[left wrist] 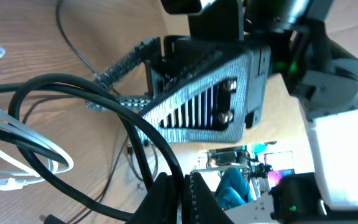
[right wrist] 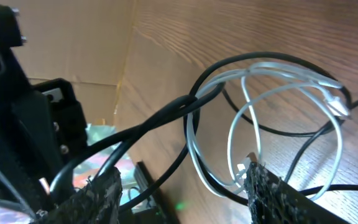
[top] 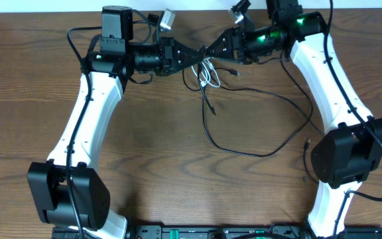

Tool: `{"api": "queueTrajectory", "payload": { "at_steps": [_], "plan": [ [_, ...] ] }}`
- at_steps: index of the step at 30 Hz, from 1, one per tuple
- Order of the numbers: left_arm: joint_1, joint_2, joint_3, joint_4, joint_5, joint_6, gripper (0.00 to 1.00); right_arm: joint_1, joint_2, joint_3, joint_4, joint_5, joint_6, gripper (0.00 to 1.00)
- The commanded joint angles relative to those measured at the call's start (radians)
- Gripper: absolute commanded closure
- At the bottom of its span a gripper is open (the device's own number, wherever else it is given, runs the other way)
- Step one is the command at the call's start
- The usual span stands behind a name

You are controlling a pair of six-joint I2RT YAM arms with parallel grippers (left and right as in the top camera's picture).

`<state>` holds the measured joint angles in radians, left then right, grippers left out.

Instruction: Untangle cables

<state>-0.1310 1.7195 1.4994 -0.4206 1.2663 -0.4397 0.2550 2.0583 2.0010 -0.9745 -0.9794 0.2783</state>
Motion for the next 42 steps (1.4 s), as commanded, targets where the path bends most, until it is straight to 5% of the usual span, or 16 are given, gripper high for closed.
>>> {"api": "queueTrajectory", "payload": {
  "at_steps": [1, 42],
  "plan": [
    [0.004, -0.014, 0.01, 0.005, 0.061, 0.039, 0.92, -0.01, 0.002, -0.002, 0.003, -0.082, -0.006, 0.39],
    [0.013, -0.014, 0.01, 0.012, 0.058, 0.035, 0.92, 0.089, 0.048, -0.002, 0.142, -0.06, 0.088, 0.43]
  ]
}}
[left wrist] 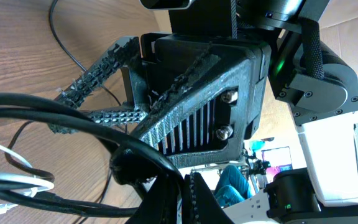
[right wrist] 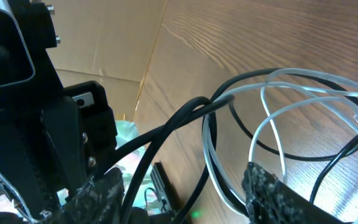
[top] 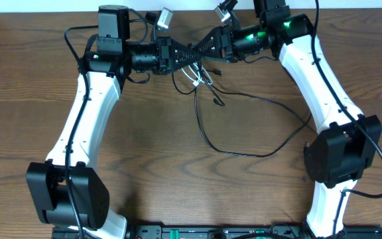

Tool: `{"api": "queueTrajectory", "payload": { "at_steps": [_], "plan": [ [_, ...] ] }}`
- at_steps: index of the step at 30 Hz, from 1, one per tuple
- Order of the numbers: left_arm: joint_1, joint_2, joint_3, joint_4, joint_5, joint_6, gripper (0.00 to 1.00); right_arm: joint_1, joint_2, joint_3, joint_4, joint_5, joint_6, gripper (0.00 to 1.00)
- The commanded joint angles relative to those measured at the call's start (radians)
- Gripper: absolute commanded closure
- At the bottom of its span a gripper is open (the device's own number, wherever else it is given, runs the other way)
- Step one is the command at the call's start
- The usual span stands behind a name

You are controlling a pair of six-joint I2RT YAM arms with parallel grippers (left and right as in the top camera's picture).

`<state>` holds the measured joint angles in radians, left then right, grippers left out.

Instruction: Untangle cables

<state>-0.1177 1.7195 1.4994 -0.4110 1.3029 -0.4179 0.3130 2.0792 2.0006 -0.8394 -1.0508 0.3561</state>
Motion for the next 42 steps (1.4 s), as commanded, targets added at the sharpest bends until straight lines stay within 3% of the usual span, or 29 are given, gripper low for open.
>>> {"api": "queueTrajectory", "payload": {
  "at_steps": [1, 8, 13, 19, 26, 31, 34, 42],
  "plan": [
    [0.0, -0.014, 0.01, 0.002, 0.021, 0.013, 0.93, 0.035, 0.034, -0.001, 0.006, 0.027, 0.011, 0.45],
    [0.0, -0.014, 0.01, 0.002, 0.021, 0.005, 0.93, 0.041, 0.097, -0.001, 0.006, 0.095, 0.014, 0.72],
    [0.0, -0.014, 0.01, 0.002, 0.014, 0.006, 0.92, 0.027, 0.097, -0.001, -0.008, 0.183, 0.011, 0.99],
    [0.01, -0.014, 0.01, -0.037, -0.132, 0.026, 0.92, -0.039, 0.089, -0.001, -0.054, 0.206, -0.008, 0.99],
    [0.013, -0.014, 0.01, -0.314, -0.626, 0.098, 0.92, -0.134, 0.027, -0.001, -0.149, 0.207, -0.104, 0.99],
    [0.013, -0.014, 0.01, -0.457, -0.858, 0.111, 0.93, -0.221, -0.02, -0.001, -0.168, 0.203, -0.111, 0.99],
    [0.013, -0.014, 0.01, -0.494, -0.916, 0.123, 0.92, -0.276, -0.042, -0.001, -0.186, 0.199, -0.111, 0.99],
    [0.007, -0.014, 0.01, -0.481, -0.861, 0.166, 0.92, -0.283, -0.052, -0.001, -0.299, 0.226, -0.175, 0.99]
  ]
}}
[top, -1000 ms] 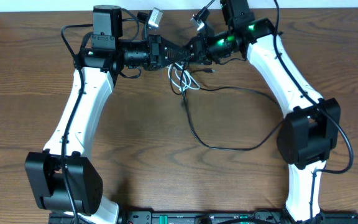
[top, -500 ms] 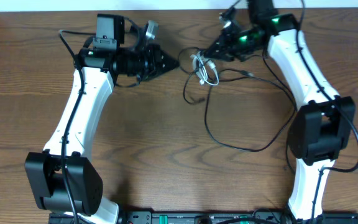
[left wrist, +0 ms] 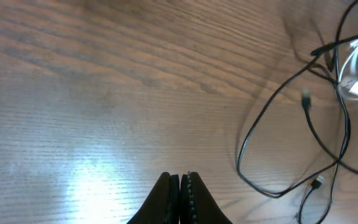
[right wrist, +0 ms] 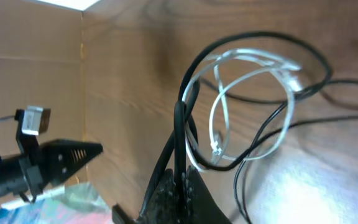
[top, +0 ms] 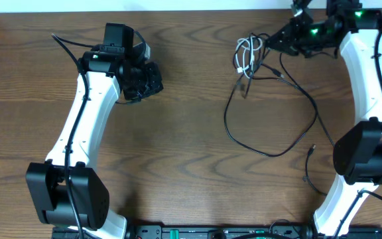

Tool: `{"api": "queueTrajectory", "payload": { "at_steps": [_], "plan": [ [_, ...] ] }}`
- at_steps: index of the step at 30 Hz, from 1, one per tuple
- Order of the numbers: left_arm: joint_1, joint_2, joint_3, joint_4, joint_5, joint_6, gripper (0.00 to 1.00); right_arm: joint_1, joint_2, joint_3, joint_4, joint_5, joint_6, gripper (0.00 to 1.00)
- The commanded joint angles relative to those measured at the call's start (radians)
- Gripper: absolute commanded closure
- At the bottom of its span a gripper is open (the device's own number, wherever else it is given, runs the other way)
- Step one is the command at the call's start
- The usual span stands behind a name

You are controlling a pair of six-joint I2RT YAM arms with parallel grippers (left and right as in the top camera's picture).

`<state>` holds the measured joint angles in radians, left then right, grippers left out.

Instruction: Untangle cables

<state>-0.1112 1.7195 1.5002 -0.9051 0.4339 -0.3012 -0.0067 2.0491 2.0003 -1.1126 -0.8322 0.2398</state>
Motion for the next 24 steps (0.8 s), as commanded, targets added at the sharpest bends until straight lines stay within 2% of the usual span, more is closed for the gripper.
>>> {"api": "queueTrajectory", "payload": {
  "at_steps": [1, 5, 8, 10, 15, 21, 24],
  "plan": [
    [-0.001, -0.014, 0.009, 0.024, 0.052, 0.072, 0.92, 0.056, -0.022, 0.0, -0.037, 0.028, -0.066, 0.99],
    [-0.013, -0.014, 0.009, 0.068, 0.215, 0.144, 0.83, 0.142, -0.022, 0.0, -0.052, 0.111, -0.069, 0.99],
    [-0.032, -0.014, 0.009, 0.088, 0.295, 0.178, 0.68, 0.203, -0.022, 0.0, -0.054, 0.134, -0.069, 0.99],
    [-0.048, -0.014, 0.009, 0.097, 0.343, 0.208, 0.63, 0.23, -0.02, 0.0, -0.054, 0.135, -0.061, 0.99],
    [-0.088, -0.014, 0.009, 0.121, 0.445, 0.285, 0.6, 0.257, -0.018, 0.0, -0.05, 0.142, -0.026, 0.99],
    [-0.099, -0.014, 0.009, 0.209, 0.554, 0.29, 0.57, 0.251, -0.018, 0.0, -0.051, 0.142, -0.008, 0.99],
    [-0.114, -0.014, 0.009, 0.239, 0.56, 0.29, 0.56, 0.251, -0.018, 0.0, -0.051, 0.142, -0.008, 0.99]
  ]
}}
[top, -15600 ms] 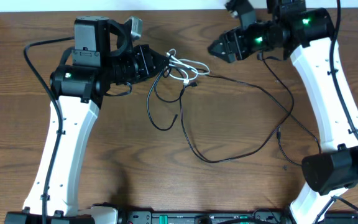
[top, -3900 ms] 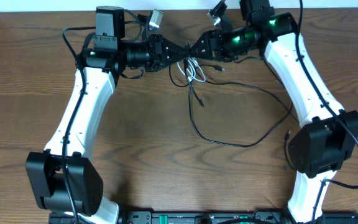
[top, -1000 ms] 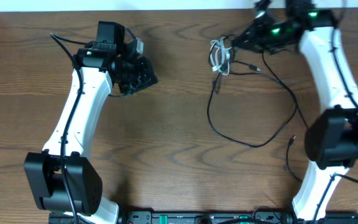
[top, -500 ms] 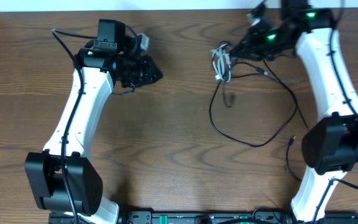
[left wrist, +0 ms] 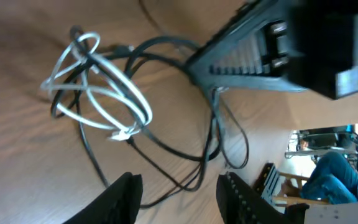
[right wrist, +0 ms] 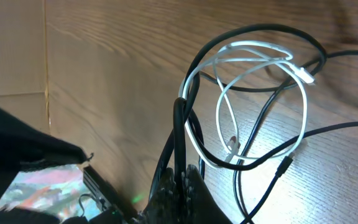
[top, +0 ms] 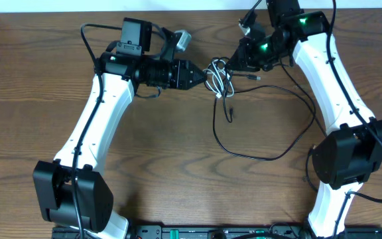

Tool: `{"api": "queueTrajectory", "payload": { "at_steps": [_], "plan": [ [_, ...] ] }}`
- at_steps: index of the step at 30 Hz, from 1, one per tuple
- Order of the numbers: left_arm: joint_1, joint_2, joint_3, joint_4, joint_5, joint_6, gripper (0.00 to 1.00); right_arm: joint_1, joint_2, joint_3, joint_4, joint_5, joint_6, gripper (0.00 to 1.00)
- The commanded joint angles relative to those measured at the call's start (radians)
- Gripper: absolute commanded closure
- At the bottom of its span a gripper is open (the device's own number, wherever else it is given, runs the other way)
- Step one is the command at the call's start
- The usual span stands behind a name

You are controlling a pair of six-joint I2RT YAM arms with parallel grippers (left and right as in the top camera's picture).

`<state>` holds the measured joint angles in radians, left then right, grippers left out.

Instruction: Untangle cables

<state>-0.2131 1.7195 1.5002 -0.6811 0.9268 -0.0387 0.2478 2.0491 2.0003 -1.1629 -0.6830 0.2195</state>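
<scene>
A tangle of a coiled white cable [top: 216, 74] and a black cable [top: 257, 157] lies at the table's back centre. My right gripper [top: 239, 60] comes at it from the right. In the right wrist view that gripper [right wrist: 180, 180] is shut on a black strand, and the white loops [right wrist: 263, 93] hang just beyond. My left gripper [top: 203, 74] points at the tangle from the left. Its fingers [left wrist: 124, 198] stand wide apart, so the gripper [left wrist: 182, 200] is open and holds nothing. The white coil [left wrist: 98, 93] is ahead of it.
The black cable's long loop trails toward the front right, with a plug end [top: 231, 120] lying loose at the middle. A power strip [top: 197, 232] runs along the front edge between the two arm bases. A cardboard wall [right wrist: 11, 50] borders the table.
My left gripper was shut and empty far to the left; now it is open right at the tangle. My right gripper, still shut on the black strand, has moved left with the tangle.
Both grippers first met at the tangle at back centre, left shut, right open, and stood a little further left afterwards. Then they were far apart, the right shut on the black cable with the tangle at the right. Now they face each other again.
</scene>
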Motion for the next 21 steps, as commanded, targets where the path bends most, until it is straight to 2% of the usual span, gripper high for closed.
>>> {"api": "queueTrajectory", "payload": {
  "at_steps": [1, 8, 18, 21],
  "plan": [
    [-0.022, -0.012, 0.009, 0.023, 0.067, 0.027, 0.55, -0.003, -0.018, 0.0, 0.0, -0.008, 0.012, 0.99],
    [-0.097, -0.006, 0.009, 0.072, 0.029, 0.009, 0.54, -0.004, -0.018, 0.0, 0.003, -0.008, 0.012, 0.99],
    [-0.195, 0.017, 0.009, 0.1, -0.248, -0.095, 0.54, -0.004, -0.018, 0.0, 0.004, -0.027, 0.011, 0.99],
    [-0.21, 0.037, 0.009, 0.123, -0.288, -0.117, 0.54, -0.004, -0.018, 0.0, 0.004, -0.027, 0.011, 0.99]
  ]
}}
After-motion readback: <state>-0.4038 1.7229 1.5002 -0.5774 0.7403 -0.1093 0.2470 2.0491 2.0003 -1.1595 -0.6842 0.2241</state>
